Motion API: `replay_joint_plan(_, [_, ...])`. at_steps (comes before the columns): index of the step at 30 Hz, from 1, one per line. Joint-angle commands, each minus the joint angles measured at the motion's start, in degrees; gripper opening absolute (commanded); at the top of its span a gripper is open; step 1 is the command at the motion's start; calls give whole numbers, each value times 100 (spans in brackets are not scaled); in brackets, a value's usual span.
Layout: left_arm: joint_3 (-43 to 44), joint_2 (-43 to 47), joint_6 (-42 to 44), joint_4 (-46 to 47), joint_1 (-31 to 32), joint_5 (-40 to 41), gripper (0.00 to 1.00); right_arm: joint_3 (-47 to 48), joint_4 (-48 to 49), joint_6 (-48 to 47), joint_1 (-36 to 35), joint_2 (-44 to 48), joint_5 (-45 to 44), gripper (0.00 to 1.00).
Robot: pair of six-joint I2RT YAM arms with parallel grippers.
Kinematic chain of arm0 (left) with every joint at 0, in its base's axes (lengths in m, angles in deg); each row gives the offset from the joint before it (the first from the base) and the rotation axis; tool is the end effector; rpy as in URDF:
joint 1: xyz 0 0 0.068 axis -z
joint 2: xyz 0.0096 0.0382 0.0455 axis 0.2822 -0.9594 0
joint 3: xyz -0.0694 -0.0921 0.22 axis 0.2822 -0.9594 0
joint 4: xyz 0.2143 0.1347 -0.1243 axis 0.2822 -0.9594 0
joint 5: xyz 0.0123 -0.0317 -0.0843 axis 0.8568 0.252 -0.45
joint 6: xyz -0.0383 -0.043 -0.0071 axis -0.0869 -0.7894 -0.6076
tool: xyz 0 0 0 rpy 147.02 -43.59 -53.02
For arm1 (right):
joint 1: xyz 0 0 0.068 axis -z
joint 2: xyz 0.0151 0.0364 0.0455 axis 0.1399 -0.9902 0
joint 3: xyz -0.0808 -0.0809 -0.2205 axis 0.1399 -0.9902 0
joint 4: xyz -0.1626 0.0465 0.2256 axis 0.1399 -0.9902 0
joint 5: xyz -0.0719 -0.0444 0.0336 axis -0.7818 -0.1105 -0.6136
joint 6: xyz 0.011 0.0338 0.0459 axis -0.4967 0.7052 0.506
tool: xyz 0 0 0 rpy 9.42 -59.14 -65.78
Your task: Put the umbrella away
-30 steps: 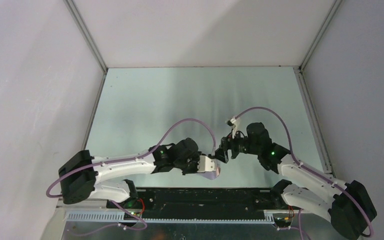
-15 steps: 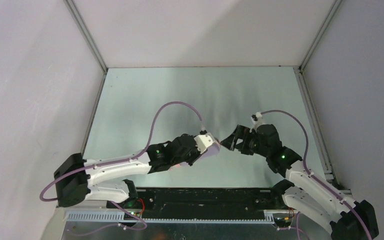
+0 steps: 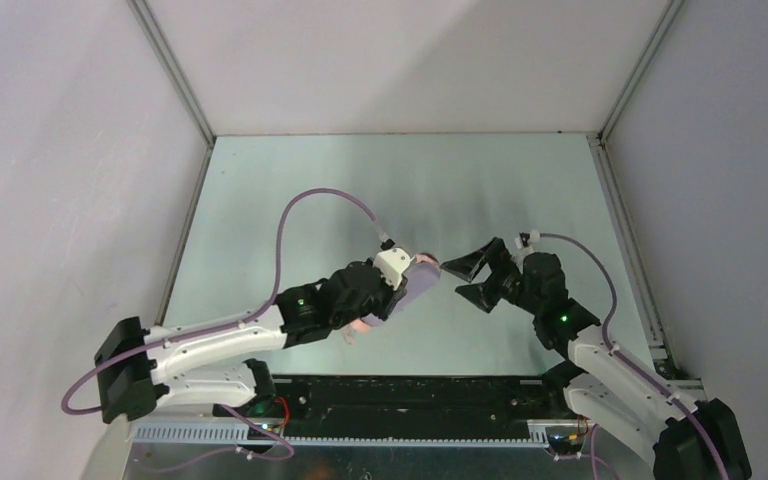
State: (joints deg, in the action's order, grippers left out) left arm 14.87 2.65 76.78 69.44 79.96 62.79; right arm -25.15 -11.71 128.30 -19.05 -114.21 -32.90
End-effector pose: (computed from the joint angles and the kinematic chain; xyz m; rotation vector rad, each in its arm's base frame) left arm 0.1375 -0.2511 0.2272 0.8223 1.9384 -0.4822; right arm 0.1948 0.1135 0.1718 0.7717 2.1465 1.3973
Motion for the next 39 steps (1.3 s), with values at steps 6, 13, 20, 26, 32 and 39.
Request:
replay_joint_plan(6, [460,1059,686,-246,-39,-808,0,673,870,-4987,130,406,2299,99])
replay_joint_plan(13, [819,1543,714,-568,-213,-910,0,651,1955,-5050,-197,62,2593,100])
replay_joint_plan(20, [1052,1536,555,-591,-250,-1455,0,879,2480,-5287,-880,-455,2512,99])
replay_joint_plan(26, [1220,1258,384,-564,-249,-1907,0,979,3114,-5205,-1245,-662,2102,100])
replay_joint_plan(32, [1245,1066,418,-604,-249,-2120,0,1086,3461,-4862,-1267,-761,2119,66])
replay_joint_plan(39, [1392,859,427,-835,-293,-2361,6,1105,3596,-4696,-1234,-852,2611,27])
